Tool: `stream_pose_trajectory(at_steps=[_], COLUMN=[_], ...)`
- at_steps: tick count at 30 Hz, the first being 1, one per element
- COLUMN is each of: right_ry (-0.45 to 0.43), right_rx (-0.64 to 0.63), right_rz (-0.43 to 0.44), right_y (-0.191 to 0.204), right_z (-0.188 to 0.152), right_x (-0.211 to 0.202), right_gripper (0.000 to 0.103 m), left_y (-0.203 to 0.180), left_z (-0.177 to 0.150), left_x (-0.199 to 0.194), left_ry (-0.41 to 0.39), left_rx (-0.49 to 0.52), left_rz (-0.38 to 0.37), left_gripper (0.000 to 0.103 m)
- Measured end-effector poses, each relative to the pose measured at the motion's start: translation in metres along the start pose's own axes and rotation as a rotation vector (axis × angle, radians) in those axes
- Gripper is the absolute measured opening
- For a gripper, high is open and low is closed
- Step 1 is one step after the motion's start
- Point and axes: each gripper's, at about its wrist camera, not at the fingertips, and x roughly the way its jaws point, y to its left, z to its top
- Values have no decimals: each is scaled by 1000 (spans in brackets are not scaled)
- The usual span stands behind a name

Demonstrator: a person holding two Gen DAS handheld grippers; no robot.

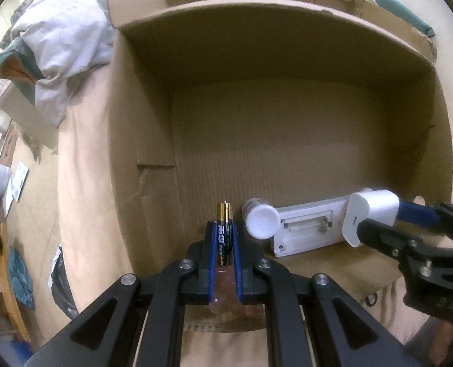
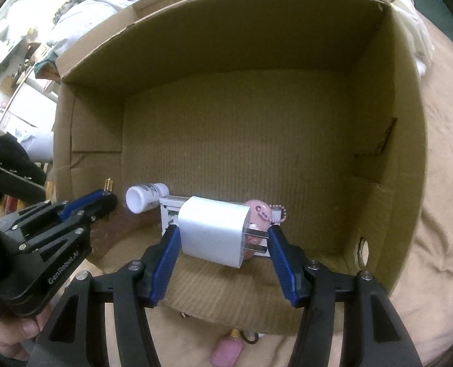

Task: Organize rigid objects
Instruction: 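Lower the charger into the box and open the right gripper while the left carries the battery, then lower the AA battery into the box and open the left gripper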

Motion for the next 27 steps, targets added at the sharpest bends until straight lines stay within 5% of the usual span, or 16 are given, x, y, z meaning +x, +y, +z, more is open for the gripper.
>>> stream_pose_trajectory(at_steps=[9,13,16,20,27], right_ry=[-99,-154,-191,-213,-229], right_rx=[15,42,54,50,89], right_rz=[17,47,40,23,29], right_y=[-1,-5,-8,-11,-18], right_z=[7,9,8,10,7], right_x=[-25,-39,-47,-55,-63], right_gripper=[63,96,103,103,103], left_y=[-2,-4,-5,-5,0], left_z=[-1,-3,-4,-4,-3], left_x=[-3,-10,-18,-32,-58], left_ry=[-11,-11,-18,-62,-92], left_rx=[18,6,-8,-26,-37], left_rz=[3,-30,-34,-32,-51], left_gripper=[9,10,23,58,59])
